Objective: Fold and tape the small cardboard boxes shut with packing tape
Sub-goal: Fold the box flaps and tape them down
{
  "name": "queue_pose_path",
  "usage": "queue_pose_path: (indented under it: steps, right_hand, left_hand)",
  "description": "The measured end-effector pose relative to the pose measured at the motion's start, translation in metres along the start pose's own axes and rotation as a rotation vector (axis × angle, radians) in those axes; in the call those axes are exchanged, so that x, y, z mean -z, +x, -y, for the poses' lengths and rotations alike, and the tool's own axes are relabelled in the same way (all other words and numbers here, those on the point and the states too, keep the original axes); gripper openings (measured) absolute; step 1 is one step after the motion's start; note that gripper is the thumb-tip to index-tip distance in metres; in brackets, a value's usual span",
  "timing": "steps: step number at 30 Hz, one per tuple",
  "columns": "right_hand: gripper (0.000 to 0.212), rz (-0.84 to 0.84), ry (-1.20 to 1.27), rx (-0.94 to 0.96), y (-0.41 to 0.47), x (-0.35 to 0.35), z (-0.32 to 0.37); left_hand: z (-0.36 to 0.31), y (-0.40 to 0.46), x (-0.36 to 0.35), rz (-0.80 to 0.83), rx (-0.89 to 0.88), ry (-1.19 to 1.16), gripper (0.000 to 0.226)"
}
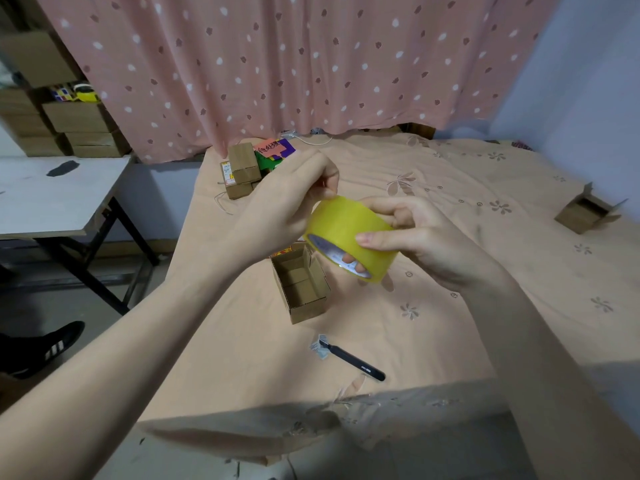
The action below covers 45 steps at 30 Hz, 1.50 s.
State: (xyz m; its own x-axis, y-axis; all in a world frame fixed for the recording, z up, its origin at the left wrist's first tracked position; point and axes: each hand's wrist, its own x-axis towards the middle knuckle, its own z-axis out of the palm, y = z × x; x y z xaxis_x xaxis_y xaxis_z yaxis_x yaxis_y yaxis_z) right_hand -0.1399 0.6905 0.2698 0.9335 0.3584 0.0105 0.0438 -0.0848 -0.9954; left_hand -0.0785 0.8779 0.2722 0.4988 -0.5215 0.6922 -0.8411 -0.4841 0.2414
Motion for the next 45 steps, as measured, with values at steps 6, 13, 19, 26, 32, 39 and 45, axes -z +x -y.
queue_pose_path:
  steps: [6,13,19,26,32,39,45]
  right_hand:
    - [0.027,0.047,0.010,0.057,-0.001,0.004,-0.004]
    - [0.027,0.058,0.071,0.076,-0.001,0.005,-0.002]
    - [0.027,0.076,0.109,0.074,-0.004,0.003,0.002]
    - [0.032,0.079,0.023,0.051,-0.008,0.005,0.001]
    - [0.032,0.084,-0.011,0.020,-0.007,0.003,0.000]
    - [0.034,0.006,-0.064,0.006,-0.007,-0.003,0.002]
    - [0.030,-0.058,-0.189,-0.023,-0.008,-0.008,0.005]
  left_hand:
    - [0.000,-0.002,0.005,-0.075,0.120,-0.268,0.026]
    - [0.004,-0.006,0.010,0.037,0.099,-0.340,0.020]
    - [0.000,-0.009,0.010,-0.007,0.161,-0.431,0.016]
    - [0.003,-0.002,0.018,0.142,0.318,-0.731,0.009]
    - [0.005,0.002,0.020,0.274,0.305,-0.611,0.012]
    - [0.004,0.002,0.013,0.227,0.154,-0.230,0.019]
    - [-0.004,-0.008,0.001,0.056,0.121,-0.025,0.010]
